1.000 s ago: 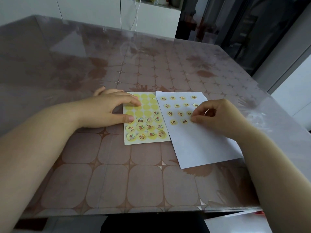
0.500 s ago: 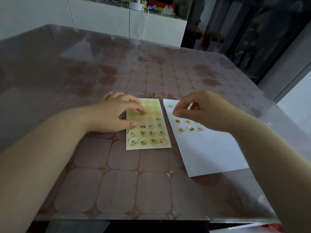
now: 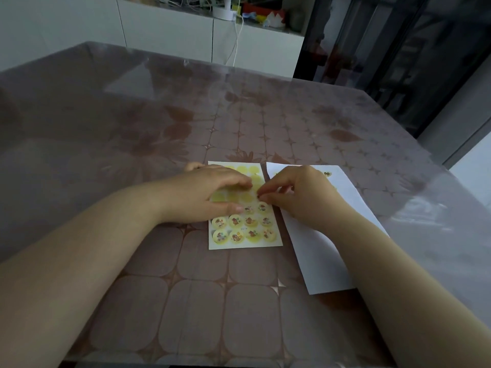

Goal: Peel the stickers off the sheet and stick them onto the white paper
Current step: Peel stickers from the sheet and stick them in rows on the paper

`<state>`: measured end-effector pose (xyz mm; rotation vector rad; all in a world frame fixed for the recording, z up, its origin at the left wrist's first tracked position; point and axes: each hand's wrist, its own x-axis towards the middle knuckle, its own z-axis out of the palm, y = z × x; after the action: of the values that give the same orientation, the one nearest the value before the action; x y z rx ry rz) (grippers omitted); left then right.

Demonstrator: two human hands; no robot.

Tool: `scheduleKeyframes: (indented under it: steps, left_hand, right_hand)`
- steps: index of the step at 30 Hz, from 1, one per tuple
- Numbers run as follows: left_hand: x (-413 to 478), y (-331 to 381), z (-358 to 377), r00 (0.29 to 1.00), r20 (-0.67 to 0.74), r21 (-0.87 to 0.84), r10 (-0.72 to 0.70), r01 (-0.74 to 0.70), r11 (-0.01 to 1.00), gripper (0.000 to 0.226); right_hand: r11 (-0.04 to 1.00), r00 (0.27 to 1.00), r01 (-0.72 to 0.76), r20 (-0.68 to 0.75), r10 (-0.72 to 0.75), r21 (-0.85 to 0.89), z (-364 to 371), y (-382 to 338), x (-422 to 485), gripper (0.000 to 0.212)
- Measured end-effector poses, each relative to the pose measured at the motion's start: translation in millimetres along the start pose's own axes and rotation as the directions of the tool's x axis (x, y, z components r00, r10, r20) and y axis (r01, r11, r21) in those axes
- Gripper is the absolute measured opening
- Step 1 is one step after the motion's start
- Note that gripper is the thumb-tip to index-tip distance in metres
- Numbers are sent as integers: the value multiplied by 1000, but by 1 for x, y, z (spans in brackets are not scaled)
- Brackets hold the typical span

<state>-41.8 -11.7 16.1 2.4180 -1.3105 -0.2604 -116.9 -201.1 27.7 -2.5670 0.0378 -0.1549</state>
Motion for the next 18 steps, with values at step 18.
scheduleKeyframes:
  steps: [18]
  left_hand:
    - [2, 1, 0, 999, 33, -7, -27, 27, 1000, 50]
  right_hand:
    - [998, 998, -32, 49, 29, 50, -2, 2, 0, 9]
